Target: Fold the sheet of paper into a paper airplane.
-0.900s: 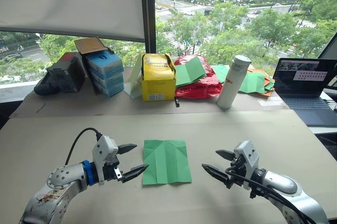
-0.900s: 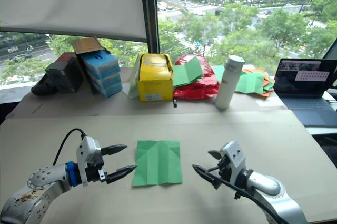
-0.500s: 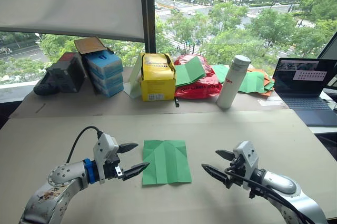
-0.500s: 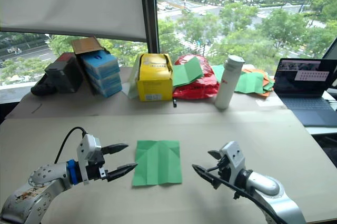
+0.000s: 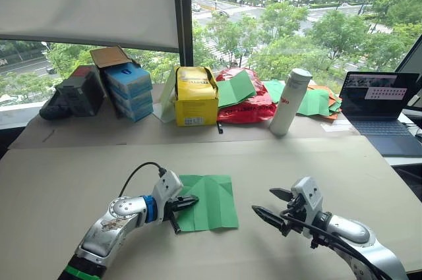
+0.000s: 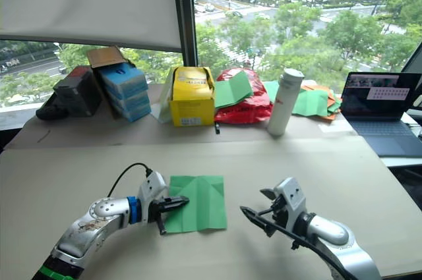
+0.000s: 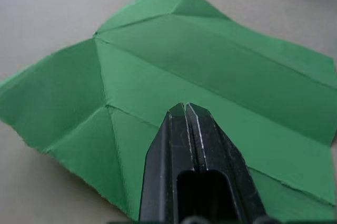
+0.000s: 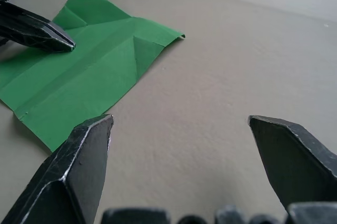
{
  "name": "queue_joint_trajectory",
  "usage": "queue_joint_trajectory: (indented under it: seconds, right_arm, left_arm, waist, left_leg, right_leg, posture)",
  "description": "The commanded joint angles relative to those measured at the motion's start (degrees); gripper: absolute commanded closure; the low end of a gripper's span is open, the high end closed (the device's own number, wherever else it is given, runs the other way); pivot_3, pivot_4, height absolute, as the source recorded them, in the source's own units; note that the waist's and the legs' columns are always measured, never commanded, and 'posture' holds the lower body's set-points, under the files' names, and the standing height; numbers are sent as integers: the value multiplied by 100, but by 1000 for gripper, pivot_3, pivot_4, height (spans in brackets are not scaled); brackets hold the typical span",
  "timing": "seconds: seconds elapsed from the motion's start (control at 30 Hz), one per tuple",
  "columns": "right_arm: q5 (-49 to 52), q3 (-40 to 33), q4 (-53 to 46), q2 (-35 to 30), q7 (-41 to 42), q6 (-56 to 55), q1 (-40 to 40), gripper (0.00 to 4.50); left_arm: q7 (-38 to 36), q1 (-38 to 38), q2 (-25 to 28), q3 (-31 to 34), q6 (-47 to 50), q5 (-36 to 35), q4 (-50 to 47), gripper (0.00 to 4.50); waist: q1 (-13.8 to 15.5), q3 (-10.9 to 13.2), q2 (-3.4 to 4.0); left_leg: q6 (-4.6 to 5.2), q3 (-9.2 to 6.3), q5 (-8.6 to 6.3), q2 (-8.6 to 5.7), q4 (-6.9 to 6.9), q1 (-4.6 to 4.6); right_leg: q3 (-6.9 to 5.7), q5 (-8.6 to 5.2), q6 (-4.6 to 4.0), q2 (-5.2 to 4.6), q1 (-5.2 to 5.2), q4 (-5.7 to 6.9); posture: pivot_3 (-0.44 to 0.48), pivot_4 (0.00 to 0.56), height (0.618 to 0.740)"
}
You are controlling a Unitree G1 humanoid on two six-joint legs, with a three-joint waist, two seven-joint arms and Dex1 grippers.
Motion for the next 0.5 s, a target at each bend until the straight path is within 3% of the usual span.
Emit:
queue_joint_trajectory:
  seconds: [0.03,0.2,0.3,0.5]
  right_arm:
    - [29,-125,-384,-133,-41,71,40,0]
    - [-3,1,-547,-289,-43,255,-25,0]
    - [-81,134,-568,-378,-25,309,-118,751]
    - [-329,551,-490,-820,320,325,-282,2879]
  left_arm:
    - [142,210,171,-183,471,292,58,4470]
    - [137,377,399,-297,678,368,-190,4470]
    - [128,346,402,-319,715,335,-240,4500]
    - [168,324,354,-330,768,335,-255,4500]
  waist:
    - [2,0,0]
    - [-3,-3,3]
    - [-9,-3,4]
    - [-2,-4,4]
  left_leg:
    - [1,-1,-1,0,0,2]
    - [1,-2,-1,7,0,9]
    - [0,-2,-1,7,0,11]
    - [1,-1,-1,5,0,10]
  right_leg:
    - [2,0,0,-1,1,1]
    - [9,-1,-1,-2,3,4]
    - [11,-1,-2,-2,3,5]
    - [9,-1,-2,-4,5,3]
  posture:
    - [0,150,740]
    - [0,150,740]
    - [0,150,740]
    - [0,150,740]
